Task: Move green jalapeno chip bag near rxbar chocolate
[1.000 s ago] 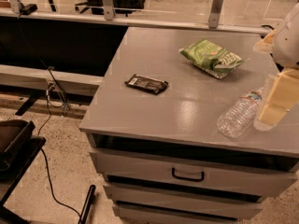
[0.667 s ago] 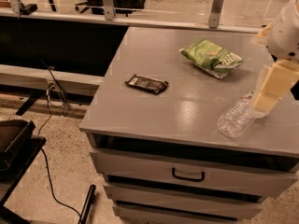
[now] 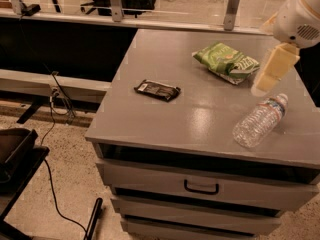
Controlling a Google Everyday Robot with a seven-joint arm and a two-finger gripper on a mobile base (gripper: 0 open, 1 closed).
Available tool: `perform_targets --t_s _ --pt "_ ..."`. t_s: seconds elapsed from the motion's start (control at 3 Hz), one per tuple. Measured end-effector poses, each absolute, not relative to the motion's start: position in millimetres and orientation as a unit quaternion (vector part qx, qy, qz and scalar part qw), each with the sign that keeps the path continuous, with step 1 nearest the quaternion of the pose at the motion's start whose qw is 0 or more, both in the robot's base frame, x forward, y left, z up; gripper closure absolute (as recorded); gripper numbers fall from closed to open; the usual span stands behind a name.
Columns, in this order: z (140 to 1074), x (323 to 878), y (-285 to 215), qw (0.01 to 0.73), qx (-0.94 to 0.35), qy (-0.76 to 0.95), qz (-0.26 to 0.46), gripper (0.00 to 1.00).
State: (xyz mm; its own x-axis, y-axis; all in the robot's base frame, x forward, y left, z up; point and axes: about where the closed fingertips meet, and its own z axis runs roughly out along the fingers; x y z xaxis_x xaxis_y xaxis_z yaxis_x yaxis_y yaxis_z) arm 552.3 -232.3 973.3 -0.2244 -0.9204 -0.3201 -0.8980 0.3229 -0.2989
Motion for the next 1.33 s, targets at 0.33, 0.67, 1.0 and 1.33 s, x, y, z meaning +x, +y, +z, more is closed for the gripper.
perform_targets --t_s 0.33,0.67,1.0,1.33 --pt "961.2 593.0 -234.5 0.253 -0.567 0.783 -0.014 0.00" --pt "942.3 631.6 -231.8 0.270 -0.563 0.781 -0.010 0.00" --pt "919.4 665.5 -230.9 0.277 -0.559 0.782 -0.007 0.00" --pt "893.5 691.5 -232.8 0.278 -0.546 0.791 -0.002 0.00"
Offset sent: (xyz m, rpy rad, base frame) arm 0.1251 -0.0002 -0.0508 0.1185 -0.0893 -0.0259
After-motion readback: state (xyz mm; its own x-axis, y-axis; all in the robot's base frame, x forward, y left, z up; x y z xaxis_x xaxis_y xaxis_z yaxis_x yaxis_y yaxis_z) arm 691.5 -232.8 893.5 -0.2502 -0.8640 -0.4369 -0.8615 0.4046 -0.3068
